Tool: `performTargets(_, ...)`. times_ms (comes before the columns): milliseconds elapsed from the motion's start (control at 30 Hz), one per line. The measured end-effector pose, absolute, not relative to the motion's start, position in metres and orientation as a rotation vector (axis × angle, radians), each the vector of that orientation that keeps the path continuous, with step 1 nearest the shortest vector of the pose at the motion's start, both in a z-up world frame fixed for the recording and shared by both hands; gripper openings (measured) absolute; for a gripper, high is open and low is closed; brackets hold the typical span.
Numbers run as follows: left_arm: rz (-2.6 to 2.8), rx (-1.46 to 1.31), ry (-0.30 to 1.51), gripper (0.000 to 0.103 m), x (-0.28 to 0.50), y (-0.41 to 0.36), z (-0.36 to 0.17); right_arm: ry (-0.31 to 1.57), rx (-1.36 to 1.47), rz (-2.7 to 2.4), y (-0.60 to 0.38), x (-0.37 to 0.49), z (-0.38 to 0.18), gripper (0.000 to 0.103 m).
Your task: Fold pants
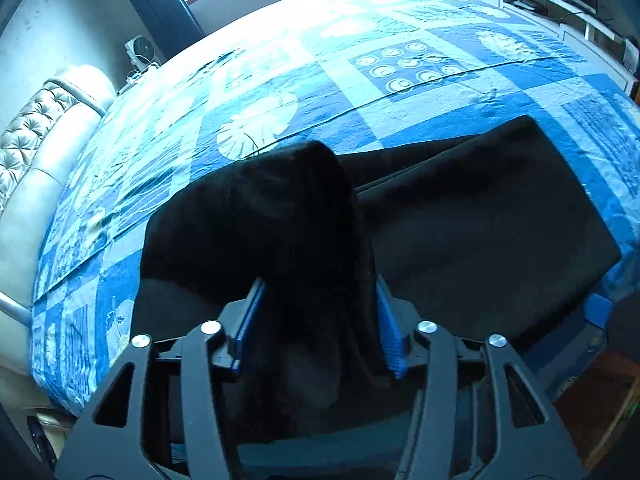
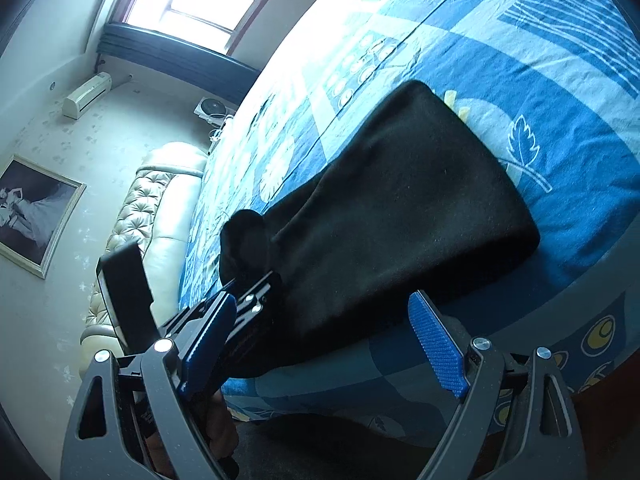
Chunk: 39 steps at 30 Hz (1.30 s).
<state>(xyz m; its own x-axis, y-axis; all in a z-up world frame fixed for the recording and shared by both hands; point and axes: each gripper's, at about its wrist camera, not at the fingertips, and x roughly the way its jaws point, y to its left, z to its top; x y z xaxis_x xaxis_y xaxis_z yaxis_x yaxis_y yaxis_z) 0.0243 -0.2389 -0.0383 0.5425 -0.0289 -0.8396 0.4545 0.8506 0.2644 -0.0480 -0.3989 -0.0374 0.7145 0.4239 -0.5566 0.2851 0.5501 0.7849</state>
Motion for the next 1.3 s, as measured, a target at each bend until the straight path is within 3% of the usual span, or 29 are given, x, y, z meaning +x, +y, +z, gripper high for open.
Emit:
performTargets(100,-0.381,0.378,0.95,0.065,0.009,-0.222,-0.014,0.779,0.992,0.088,-0.402,-0.05,-0.026,0.087)
performTargets(167,-0.415,0.303,0.908,0.084,0.0,-0.202,0.005,0.774,0.989,0.11,-0.401,-0.048,-0.022,0.087)
performTargets(233,-0.414,0.228,0.864,0.088,-0.003,-0.174,0.022,0.782,1.0,0.17,-0.395,-0.04,-0.02,0.087)
performTargets(400,-0.309,0.118,0.841,0.09,0.014,-0.099,0.032,0.845,0.996,0.317,-0.366,-0.001,-0.026,0.087)
performTargets(633,-0.169,0.012,0.984,0.09,0.037,-0.019,0.001,0.958,0.944,0.414,-0.324,0.062,-0.049,0.087)
performTargets(900,-0.178,0.071,0.987,0.09,0.032,-0.014,-0.007,1.015,0.939,0.448,-0.291,0.087,-0.062,0.086)
performTargets(967,-0.18,0.09,0.975,0.09,0.032,-0.015,-0.006,1.031,0.904,0.422,-0.284,0.088,-0.061,0.075)
performTargets(1033,-0.194,0.099,0.979,0.09,0.033,-0.018,-0.006,1.072,0.872,0.396,-0.279,0.092,-0.065,0.046)
performTargets(1133,-0.196,0.109,0.985,0.09,0.032,-0.02,-0.009,1.08,0.874,0.37,-0.278,0.092,-0.071,0.025)
performTargets(1200,-0.195,0.115,0.986,0.09,0.032,-0.021,-0.01,1.059,0.918,0.389,-0.283,0.091,-0.072,0.016)
performTargets(1300,-0.186,0.113,0.985,0.09,0.033,-0.02,-0.011,1.003,0.964,0.419,-0.286,0.086,-0.063,0.014)
